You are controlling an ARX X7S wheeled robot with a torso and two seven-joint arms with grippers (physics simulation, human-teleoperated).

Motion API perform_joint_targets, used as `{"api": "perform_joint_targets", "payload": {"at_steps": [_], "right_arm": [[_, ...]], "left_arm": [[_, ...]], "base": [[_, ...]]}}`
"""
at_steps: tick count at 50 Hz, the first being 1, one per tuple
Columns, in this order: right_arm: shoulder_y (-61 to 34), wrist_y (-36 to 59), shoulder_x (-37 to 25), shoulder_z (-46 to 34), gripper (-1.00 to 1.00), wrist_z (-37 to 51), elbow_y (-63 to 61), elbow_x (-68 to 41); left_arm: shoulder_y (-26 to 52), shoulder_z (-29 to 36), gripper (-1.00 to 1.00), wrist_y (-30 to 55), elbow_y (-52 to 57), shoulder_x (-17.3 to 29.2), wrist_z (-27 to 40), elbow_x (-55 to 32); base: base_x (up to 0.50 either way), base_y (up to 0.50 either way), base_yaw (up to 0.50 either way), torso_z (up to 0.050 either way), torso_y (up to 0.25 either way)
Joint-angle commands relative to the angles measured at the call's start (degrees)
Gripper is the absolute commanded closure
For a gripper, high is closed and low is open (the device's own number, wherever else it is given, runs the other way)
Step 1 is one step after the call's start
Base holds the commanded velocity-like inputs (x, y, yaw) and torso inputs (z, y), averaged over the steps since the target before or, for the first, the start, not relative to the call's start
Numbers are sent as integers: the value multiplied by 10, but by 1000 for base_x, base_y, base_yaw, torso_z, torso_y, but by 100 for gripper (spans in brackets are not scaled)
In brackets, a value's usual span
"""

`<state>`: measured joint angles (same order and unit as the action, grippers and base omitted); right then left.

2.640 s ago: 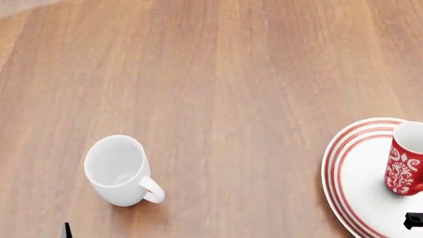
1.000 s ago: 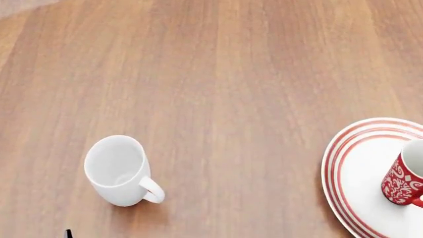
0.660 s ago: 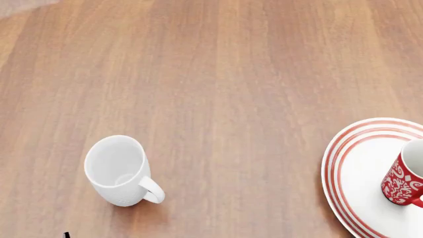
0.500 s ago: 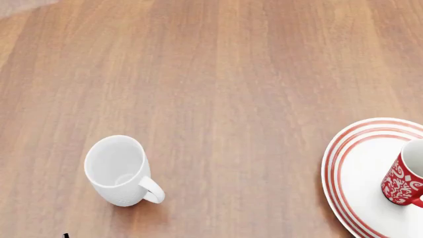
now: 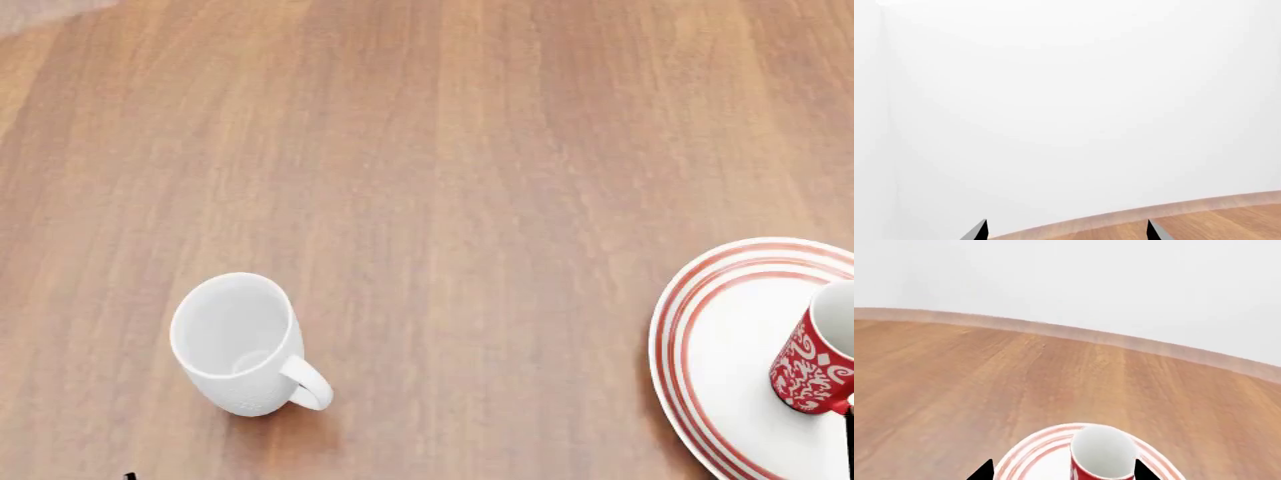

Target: Pick up the red mug and put it on the plate

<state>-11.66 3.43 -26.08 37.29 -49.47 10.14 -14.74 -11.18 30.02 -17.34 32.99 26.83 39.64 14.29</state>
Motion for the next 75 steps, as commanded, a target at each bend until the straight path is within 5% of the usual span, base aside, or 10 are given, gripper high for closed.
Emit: {"api": "perform_joint_targets", "payload": {"at_steps": [1, 75], "right_arm": [[31, 9, 13, 1, -100, 2, -72, -6], [210, -139, 104, -65, -100, 8, -312, 83]], "left_arm": [[-2, 1, -100, 0, 3, 1, 2, 2], [6, 4, -100, -9, -7, 8, 10, -3]], "base": [[0, 0, 0, 0, 0], [0, 0, 0, 0, 0]]}}
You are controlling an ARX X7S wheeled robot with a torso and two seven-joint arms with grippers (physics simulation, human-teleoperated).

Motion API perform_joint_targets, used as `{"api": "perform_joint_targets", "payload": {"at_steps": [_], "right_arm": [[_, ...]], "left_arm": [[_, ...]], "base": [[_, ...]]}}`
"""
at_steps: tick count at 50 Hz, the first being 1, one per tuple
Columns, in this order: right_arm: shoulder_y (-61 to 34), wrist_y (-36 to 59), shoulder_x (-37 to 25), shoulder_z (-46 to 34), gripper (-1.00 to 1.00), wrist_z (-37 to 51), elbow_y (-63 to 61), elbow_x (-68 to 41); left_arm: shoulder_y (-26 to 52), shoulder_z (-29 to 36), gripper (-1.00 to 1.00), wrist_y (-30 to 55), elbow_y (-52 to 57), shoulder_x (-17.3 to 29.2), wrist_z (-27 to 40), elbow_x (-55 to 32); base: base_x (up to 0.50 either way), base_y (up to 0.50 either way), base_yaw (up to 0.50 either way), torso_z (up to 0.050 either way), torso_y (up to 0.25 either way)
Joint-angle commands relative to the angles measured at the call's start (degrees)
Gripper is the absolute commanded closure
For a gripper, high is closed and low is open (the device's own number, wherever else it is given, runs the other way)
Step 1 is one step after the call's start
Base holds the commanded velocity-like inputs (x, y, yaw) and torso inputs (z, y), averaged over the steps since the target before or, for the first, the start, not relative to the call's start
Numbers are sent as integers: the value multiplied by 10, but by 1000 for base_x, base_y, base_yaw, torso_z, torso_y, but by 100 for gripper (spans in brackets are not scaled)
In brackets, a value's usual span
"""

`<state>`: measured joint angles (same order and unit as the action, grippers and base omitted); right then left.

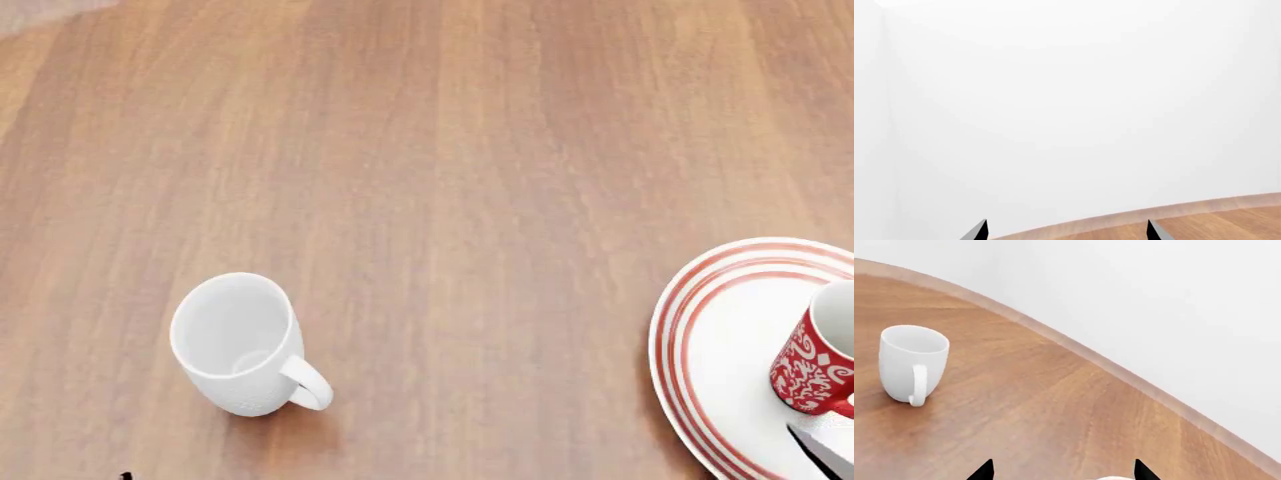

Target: Pick up the red mug and put it on the plate

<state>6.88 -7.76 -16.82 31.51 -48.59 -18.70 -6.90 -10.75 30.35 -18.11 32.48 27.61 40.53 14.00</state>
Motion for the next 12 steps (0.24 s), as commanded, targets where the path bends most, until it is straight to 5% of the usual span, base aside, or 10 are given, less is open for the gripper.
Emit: {"api": "perform_joint_targets", "payload": {"at_steps": [1, 12], "right_arm": [[25, -28, 12, -7, -100, -1, -24, 5], [40, -35, 15, -7, -100, -1, -45, -5]], "left_arm": [[2, 0, -100, -1, -2, 1, 1, -1], [1, 1, -100, -3, -2, 2, 3, 0]], "base": [[0, 0, 0, 0, 0], [0, 0, 0, 0, 0]]}}
